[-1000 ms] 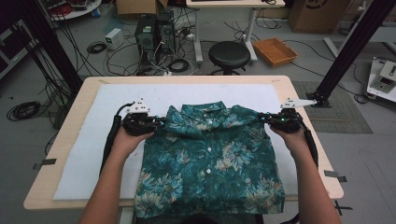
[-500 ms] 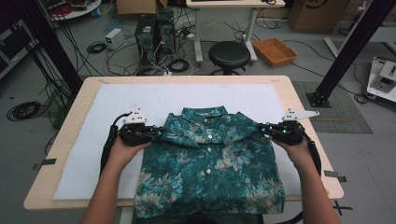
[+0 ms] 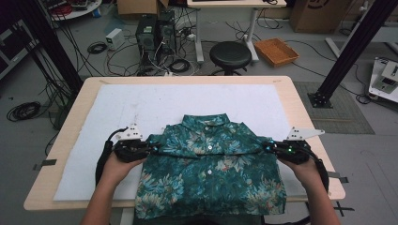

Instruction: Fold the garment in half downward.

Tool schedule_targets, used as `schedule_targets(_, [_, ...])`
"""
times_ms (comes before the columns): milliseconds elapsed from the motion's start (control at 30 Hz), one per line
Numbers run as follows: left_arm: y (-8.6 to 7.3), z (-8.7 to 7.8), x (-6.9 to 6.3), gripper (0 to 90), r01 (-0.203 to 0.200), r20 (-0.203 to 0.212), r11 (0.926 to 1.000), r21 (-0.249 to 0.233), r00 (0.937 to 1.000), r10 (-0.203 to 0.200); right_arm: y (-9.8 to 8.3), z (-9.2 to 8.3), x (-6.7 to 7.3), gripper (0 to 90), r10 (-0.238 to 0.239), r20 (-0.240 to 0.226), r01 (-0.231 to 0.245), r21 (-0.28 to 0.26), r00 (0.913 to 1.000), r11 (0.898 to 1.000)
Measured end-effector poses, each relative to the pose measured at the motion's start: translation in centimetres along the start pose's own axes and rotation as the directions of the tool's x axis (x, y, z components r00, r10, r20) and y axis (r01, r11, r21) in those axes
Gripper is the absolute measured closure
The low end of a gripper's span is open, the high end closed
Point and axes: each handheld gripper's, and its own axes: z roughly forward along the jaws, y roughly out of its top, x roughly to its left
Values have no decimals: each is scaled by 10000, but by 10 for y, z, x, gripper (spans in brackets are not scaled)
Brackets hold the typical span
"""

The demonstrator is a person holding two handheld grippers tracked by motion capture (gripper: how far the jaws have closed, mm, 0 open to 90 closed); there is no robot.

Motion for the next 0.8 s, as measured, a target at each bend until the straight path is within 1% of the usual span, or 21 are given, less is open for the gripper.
schedule_targets(33, [-1, -2, -2, 864, 18, 54, 10000, -4, 10000, -17, 0, 0, 0, 888, 0, 0, 0, 0, 10000, 10000])
schedule_targets(67, [-2, -3, -4, 864, 48, 97, 10000, -27, 9999, -48, -1, -2, 3, 888, -13, -21, 13, -3, 10000, 10000])
schedule_targets(167, [-7, -6, -10, 864, -36, 292, 9999, 120, 9996, 32, -6, -6, 13, 888, -199, -93, 200, 97, 9998, 9998])
schedule_targets(233, [-12, -5, -13, 864, -65, 351, 9994, 351, 9994, 53, -11, -7, 19, 888, -282, -133, 286, 295, 9995, 9992])
schedule_targets(267, [-15, -4, -15, 864, -10, 331, 9991, 430, 9995, -5, -17, -6, 24, 888, -305, -112, 311, 585, 9995, 9978])
schedule_targets(300, [-18, -3, -15, 864, 5, 351, 9985, 541, 9994, -24, -17, -6, 24, 888, -305, -112, 311, 585, 9995, 9978])
schedule_targets(333, [-21, -1, -15, 864, 42, 438, 9980, 623, 9990, -69, -24, -6, 26, 888, -274, -121, 283, 757, 9996, 9967])
schedule_targets(367, [-24, 0, -15, 864, 117, 498, 9974, 709, 9986, -153, -24, -6, 26, 888, -274, -121, 283, 757, 9996, 9967])
schedule_targets(433, [-29, 3, -15, 864, 237, 528, 9960, 867, 9982, -284, -30, -5, 26, 888, -204, -127, 213, 822, 9997, 9964])
schedule_targets(500, [-32, 5, -17, 863, 217, 543, 9946, 1012, 9982, -273, -33, -5, 27, 887, -79, -145, 91, 867, 9999, 9962])
schedule_targets(567, [-34, 6, -18, 863, 201, 614, 9928, 1180, 9977, -275, -34, -4, 29, 886, -191, -110, 201, 1007, 9998, 9947])
schedule_targets(633, [-35, 7, -19, 860, 190, 630, 9925, 1207, 9977, -268, -35, -2, 31, 883, -259, -83, 267, 1236, 9996, 9920])
schedule_targets(667, [-36, 7, -19, 835, 220, 617, 9925, 1202, 9977, -296, -36, -1, 31, 853, -192, -83, 202, 1320, 9998, 9910])
schedule_targets(700, [-36, 7, -18, 835, 209, 564, 9922, 1230, 9980, -280, -36, -1, 31, 853, -192, -83, 202, 1320, 9998, 9910])
schedule_targets(733, [-35, 7, -18, 807, 223, 503, 9926, 1191, 9983, -285, -36, -1, 30, 827, -71, -114, 85, 1268, 9999, 9919])
schedule_targets(767, [-34, 6, -18, 761, 280, 490, 9931, 1141, 9982, -337, -35, -2, 28, 792, -16, -144, 33, 1194, 9999, 9928])
schedule_targets(800, [-33, 5, -17, 736, 294, 519, 9941, 1040, 9980, -349, -35, -4, 26, 743, 63, -135, -48, 1057, 9999, 9944])
